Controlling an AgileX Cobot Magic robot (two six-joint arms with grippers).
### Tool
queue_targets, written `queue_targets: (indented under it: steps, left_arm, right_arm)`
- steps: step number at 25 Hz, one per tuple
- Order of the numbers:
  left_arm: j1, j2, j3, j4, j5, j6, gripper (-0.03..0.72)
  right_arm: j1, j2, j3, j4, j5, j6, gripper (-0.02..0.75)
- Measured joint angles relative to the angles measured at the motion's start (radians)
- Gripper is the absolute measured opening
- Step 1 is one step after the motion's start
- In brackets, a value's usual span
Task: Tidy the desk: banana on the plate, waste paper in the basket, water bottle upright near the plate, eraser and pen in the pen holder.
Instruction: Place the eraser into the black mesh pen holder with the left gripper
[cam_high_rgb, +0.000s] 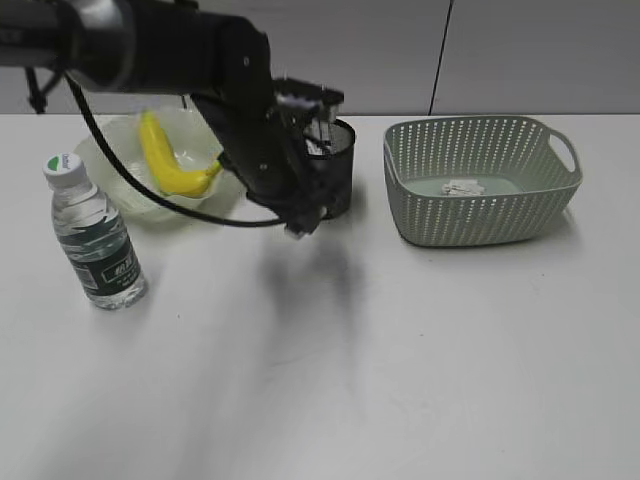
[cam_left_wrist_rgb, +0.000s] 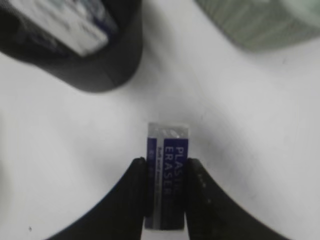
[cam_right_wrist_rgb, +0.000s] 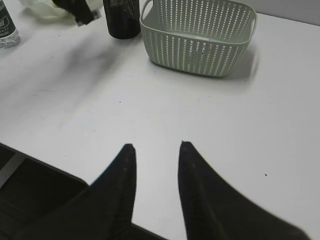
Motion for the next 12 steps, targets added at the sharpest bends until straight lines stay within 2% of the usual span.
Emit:
queue_targets:
  steps: [5, 12]
  left_arm:
    - [0.010, -0.084, 0.000, -0.003, -0.215, 0.000, 0.175]
    - [0.044, -0.027, 0.000, -0.057, -0.509, 0.000, 0.175]
  right_arm:
    - [0.000, 0.000, 0.000, 0.000, 0.000, 0.000, 0.244]
    - [0.000, 0.000, 0.000, 0.000, -0.001, 0.001, 0.244]
